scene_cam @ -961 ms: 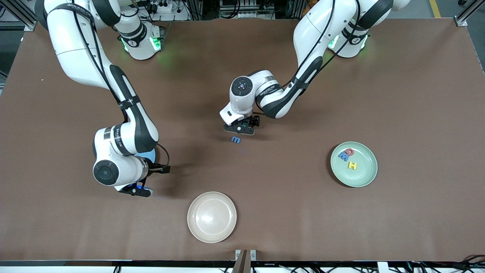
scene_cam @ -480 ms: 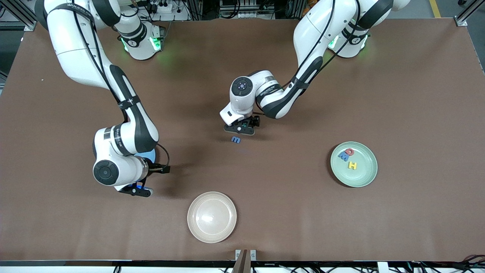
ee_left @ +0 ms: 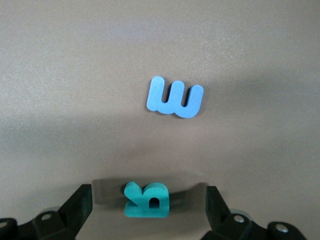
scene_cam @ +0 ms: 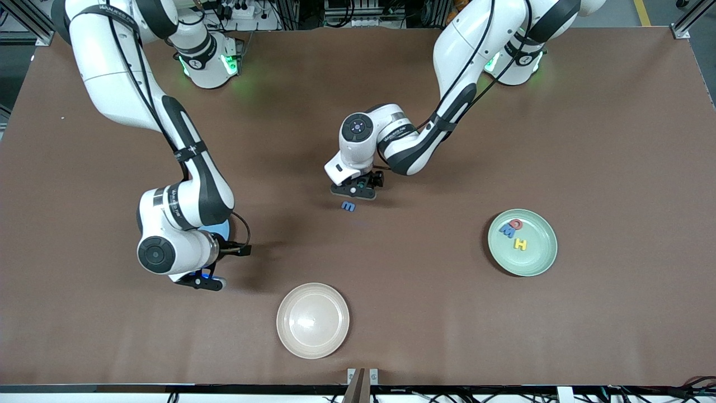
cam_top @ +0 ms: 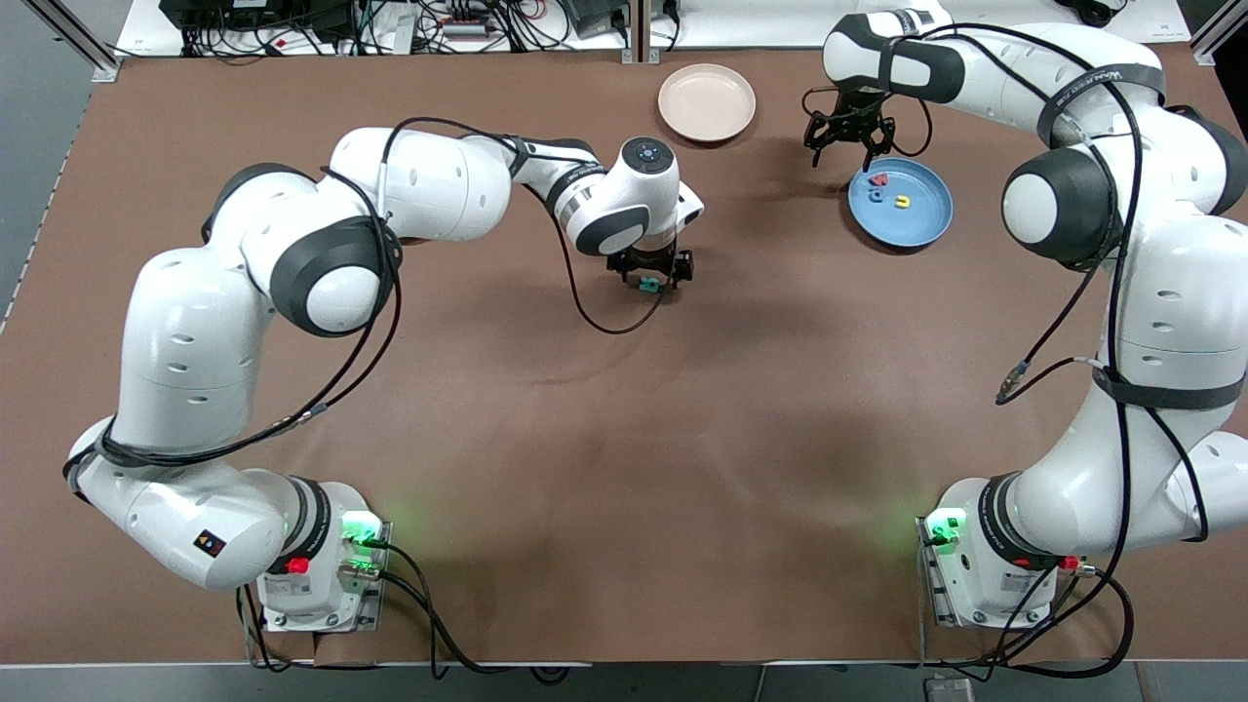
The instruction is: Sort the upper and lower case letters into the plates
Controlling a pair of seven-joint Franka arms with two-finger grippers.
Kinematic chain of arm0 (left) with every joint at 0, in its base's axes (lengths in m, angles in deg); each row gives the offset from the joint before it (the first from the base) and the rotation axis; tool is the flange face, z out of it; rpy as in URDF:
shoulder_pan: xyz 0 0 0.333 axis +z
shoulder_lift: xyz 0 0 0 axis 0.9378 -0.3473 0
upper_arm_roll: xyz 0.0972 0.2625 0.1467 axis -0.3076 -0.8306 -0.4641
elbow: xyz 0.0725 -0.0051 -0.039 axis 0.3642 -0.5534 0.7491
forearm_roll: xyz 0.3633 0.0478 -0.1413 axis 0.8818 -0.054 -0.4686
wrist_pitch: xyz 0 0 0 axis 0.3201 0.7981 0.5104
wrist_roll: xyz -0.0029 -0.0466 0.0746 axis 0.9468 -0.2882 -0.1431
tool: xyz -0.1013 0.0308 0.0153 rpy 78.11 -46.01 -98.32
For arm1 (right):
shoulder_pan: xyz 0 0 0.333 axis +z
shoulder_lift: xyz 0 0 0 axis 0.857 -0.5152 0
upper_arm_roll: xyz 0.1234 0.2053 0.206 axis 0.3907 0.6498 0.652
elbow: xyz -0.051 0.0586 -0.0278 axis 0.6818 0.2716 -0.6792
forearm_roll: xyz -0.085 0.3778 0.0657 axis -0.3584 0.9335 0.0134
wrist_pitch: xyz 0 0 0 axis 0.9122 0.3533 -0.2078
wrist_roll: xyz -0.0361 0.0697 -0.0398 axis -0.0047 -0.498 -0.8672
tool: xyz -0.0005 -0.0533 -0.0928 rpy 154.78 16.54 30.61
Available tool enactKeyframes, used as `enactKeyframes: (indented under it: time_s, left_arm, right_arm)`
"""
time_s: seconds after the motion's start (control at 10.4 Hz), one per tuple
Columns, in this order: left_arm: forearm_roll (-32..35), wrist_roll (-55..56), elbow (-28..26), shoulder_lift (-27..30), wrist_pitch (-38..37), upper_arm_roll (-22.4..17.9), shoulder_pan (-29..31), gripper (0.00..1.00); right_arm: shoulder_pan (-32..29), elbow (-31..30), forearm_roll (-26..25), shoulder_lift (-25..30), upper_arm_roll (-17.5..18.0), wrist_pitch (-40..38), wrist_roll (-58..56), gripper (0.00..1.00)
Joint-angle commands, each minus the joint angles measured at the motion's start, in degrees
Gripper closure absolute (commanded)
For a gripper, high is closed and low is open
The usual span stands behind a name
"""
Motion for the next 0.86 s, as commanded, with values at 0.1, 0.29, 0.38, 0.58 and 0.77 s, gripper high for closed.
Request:
enactKeyframes:
  time_s: [0.1, 0.29, 0.38, 0.58, 0.77]
  left_arm:
    - [1.49, 1.79, 0.91, -0.2, -1.11, -0.26, -0.58, 0.11]
    - [1.4, 1.7, 1.0, -0.2, -2.0, -0.26, -0.58, 0.18]
    - [1.4, 1.7, 1.0, -0.29, -2.0, -0.26, -0.58, 0.18]
    - [1.31, 1.7, 1.52, -0.11, -2.08, -0.26, -0.58, 0.19]
    - [1.22, 1.61, 1.96, -0.11, -2.87, -0.26, -0.58, 0.19]
  right_arm:
    - [-0.13, -1.14, 0.93, 1.44, 0.24, 0.01, 0.63, 0.0]
    - [-0.13, -1.14, 0.84, 1.44, 0.15, 0.01, 0.63, 0.0]
    - [-0.13, -1.14, 0.84, 1.44, 0.15, -0.07, 0.63, 0.0]
    - [-0.13, -1.14, 0.84, 1.44, 0.15, 0.01, 0.63, 0.0]
    - [-0.13, -1.14, 0.93, 1.44, 0.15, 0.01, 0.63, 0.0]
